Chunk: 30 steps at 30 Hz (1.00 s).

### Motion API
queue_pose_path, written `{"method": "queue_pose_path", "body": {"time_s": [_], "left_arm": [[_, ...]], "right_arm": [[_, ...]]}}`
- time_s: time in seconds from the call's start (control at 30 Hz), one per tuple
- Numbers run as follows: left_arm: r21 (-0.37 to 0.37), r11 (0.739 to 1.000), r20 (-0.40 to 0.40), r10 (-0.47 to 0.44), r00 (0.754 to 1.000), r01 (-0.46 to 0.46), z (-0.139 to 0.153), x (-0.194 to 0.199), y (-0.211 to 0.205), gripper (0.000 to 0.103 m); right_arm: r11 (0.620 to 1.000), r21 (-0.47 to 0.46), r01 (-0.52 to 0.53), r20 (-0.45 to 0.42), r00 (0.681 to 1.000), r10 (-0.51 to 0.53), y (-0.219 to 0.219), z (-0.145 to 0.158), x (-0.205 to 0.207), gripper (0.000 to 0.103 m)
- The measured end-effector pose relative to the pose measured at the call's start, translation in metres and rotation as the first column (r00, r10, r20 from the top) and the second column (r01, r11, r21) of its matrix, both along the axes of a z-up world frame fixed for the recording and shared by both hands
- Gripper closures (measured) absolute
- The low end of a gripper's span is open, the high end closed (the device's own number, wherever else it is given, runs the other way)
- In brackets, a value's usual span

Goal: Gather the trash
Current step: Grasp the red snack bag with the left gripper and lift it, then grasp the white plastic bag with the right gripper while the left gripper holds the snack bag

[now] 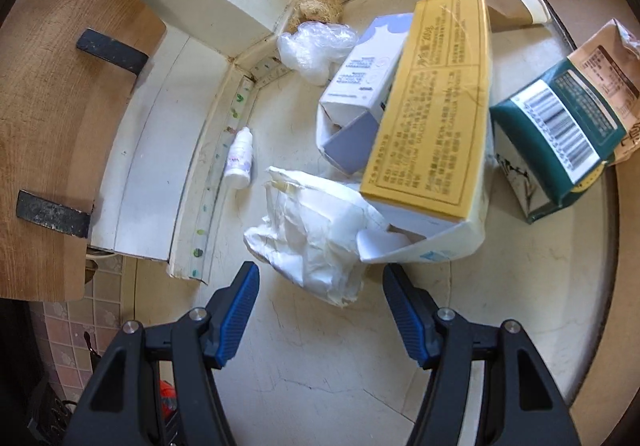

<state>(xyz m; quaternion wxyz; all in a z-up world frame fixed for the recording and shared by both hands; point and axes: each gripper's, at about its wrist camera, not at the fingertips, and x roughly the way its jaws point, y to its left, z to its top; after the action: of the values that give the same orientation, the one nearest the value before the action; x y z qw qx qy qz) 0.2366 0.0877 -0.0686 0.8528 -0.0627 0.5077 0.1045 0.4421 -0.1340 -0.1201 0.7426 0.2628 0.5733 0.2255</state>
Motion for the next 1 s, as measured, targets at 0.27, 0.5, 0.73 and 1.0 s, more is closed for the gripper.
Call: {"method": "queue_pose_path", "body": {"time_s": [0.27, 0.5, 0.73, 1.0], "left_arm": [[0.006, 1.000, -0.003, 0.029, 1.000, -0.029, 0.001, -0.006, 0.004, 0.054], [0.018, 0.998, 0.002, 0.056, 0.998, -0.056, 0.005, -0.015, 0.004, 0.054], [0.020, 0.993, 0.022, 0.113, 0.993, -0.114, 0.014, -0.024, 0.010, 0.054], [0.003, 0.992, 0.041, 0.122, 0.992, -0.122, 0.021, -0.034, 0.013, 0.054]], "right_arm": [[0.998, 0.036, 0.042, 0.016, 0.999, -0.043, 0.005, -0.004, 0.007, 0.038], [0.990, 0.096, 0.100, -0.018, 0.995, -0.099, -0.003, -0.008, 0.011, 0.038], [0.990, 0.069, 0.120, -0.019, 0.993, -0.119, -0.006, -0.008, 0.011, 0.061], [0.997, 0.048, 0.064, 0.006, 0.998, -0.065, -0.012, 0.008, -0.020, 0.074]]}}
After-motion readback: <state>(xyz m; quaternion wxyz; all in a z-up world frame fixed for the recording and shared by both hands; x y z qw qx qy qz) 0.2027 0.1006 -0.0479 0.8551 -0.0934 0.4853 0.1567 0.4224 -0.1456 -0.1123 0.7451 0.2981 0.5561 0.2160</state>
